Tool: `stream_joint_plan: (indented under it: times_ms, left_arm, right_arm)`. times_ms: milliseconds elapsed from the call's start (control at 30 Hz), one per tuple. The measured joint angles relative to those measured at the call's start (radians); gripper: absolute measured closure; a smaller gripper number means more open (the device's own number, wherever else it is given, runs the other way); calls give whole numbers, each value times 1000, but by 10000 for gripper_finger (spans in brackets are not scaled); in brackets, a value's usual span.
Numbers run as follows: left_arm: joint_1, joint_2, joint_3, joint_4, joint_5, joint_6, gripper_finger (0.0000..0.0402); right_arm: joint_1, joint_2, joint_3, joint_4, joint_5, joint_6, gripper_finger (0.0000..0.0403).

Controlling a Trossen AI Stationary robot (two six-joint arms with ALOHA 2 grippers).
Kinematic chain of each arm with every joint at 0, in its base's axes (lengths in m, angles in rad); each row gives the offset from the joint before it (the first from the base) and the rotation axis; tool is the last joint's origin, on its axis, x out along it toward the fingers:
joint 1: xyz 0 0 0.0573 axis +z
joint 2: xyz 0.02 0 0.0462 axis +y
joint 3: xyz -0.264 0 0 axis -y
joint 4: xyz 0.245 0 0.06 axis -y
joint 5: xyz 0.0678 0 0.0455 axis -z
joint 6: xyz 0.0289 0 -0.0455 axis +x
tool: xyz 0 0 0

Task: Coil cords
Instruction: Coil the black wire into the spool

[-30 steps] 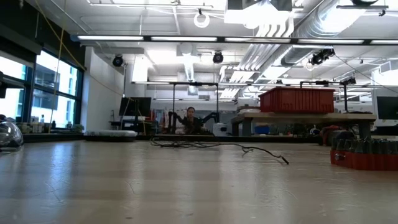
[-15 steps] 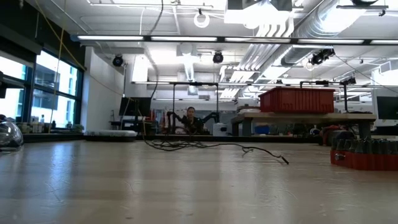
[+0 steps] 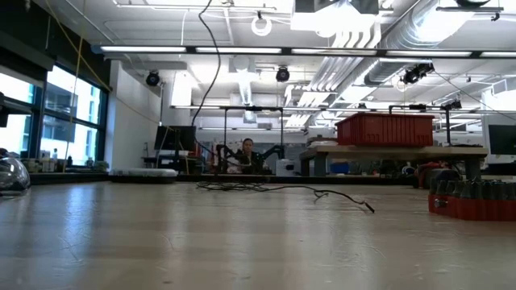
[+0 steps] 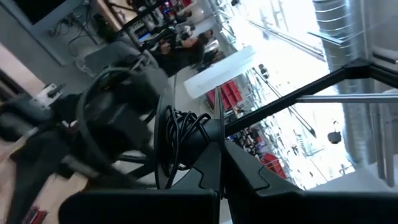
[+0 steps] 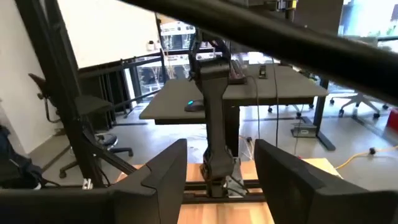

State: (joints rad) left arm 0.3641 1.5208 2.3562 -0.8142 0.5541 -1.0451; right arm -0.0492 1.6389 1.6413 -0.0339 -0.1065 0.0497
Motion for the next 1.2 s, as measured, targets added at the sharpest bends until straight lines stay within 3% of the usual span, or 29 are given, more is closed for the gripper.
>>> stream_joint_plan:
  times_ms: [433,767,1200]
  left_arm:
    - [0,0,0,4,5,18,401]
    - [0,0,0,4,12,27,401]
    - [0,0,0,4,5,27,401]
  right_arm:
    - [-3,45,0,48,65,13,227]
    - [-3,27,0,56,64,21,304]
    - [-2,30,0,35,15,48,306]
